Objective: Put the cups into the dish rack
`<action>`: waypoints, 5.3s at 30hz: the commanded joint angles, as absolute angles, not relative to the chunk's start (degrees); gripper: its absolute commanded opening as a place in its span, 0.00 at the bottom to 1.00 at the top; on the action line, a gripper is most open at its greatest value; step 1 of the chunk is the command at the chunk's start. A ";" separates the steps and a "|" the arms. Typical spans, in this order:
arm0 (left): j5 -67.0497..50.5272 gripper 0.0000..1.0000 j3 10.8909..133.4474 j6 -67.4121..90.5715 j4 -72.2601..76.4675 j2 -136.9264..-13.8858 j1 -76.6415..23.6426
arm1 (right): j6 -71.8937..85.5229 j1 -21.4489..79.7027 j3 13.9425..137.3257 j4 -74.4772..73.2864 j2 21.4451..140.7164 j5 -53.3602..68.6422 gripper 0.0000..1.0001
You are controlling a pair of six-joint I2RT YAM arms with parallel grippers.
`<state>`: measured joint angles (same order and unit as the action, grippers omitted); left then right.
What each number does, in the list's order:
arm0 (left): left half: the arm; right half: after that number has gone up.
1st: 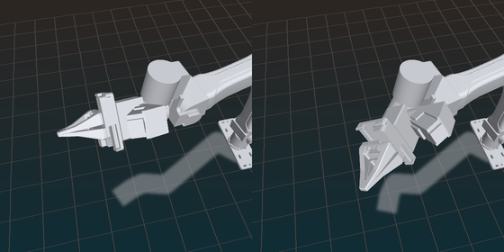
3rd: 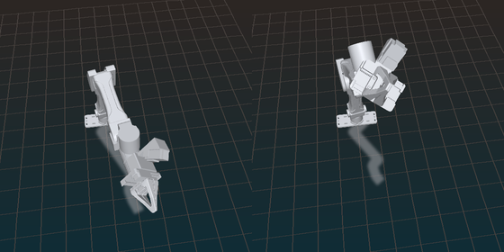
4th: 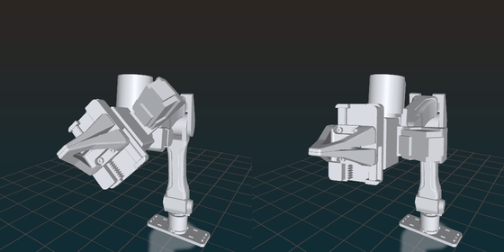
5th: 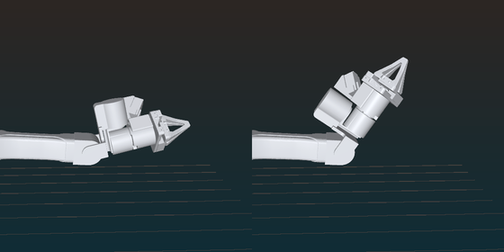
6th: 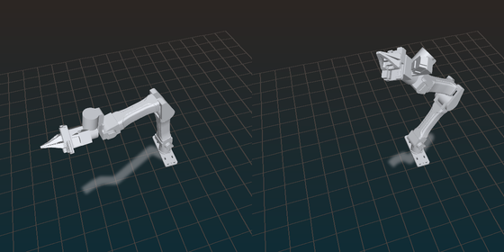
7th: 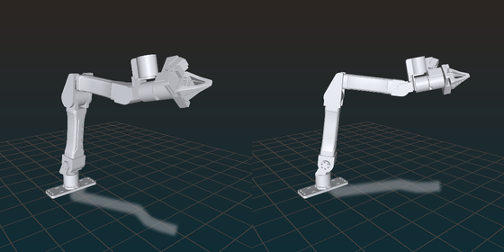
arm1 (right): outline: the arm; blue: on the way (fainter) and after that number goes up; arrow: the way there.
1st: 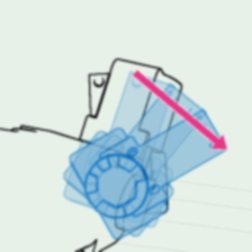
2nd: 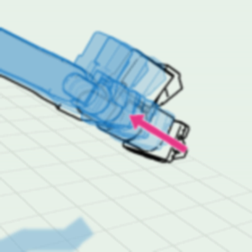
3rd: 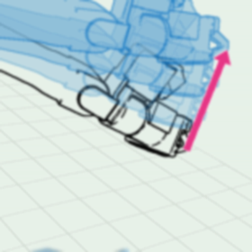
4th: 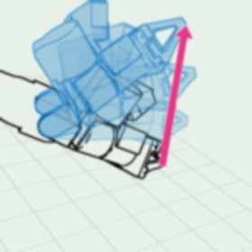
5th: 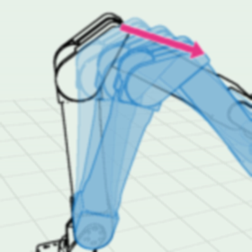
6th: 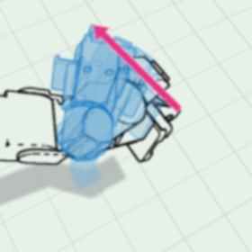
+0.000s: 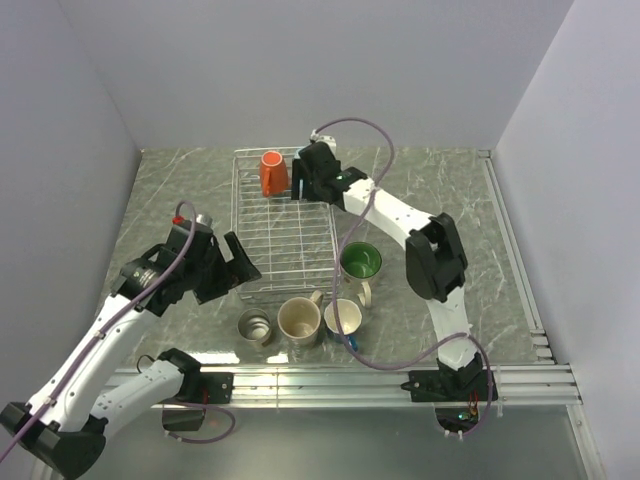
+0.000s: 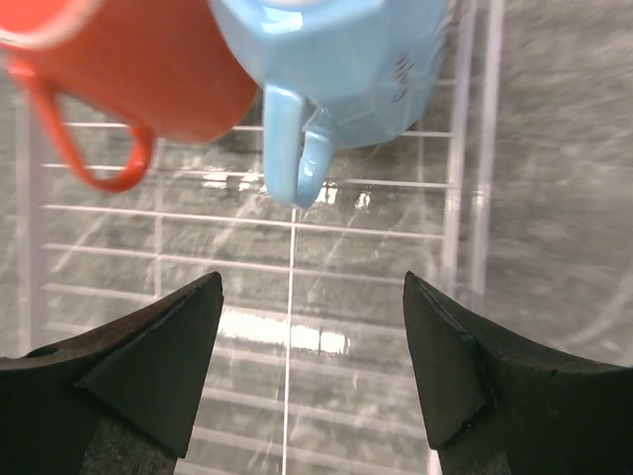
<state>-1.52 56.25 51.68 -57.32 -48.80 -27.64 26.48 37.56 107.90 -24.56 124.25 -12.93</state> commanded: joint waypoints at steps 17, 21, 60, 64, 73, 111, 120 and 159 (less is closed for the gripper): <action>-5.71 0.72 55.64 47.99 -41.14 -61.34 -41.20 | 24.17 36.56 86.23 -36.21 83.34 -11.60 0.80; -2.38 0.70 56.69 48.69 -42.97 -65.55 -45.52 | 23.91 35.86 80.44 -37.79 78.32 -12.39 0.80; -14.56 0.00 69.69 42.89 -38.51 -53.46 -50.10 | 26.62 29.18 73.91 -26.83 64.07 24.66 0.80; -24.41 0.00 67.77 45.26 -27.10 -48.09 -45.90 | 33.03 28.65 73.65 -18.48 65.91 36.72 0.80; -28.39 0.00 62.93 50.71 -18.64 -44.21 -43.16 | 53.68 26.46 66.89 9.37 65.57 52.45 0.81; -31.21 0.01 54.14 59.86 0.72 -48.78 -37.27 | 62.67 30.85 61.69 23.48 63.90 60.65 0.00; -20.58 0.70 55.10 55.20 -17.38 -44.74 -35.95 | 48.27 27.69 72.58 -3.13 67.06 57.93 0.00; -1.75 0.79 56.96 47.55 -47.20 -42.27 -35.77 | 35.59 35.33 145.72 -80.51 129.55 -7.65 0.00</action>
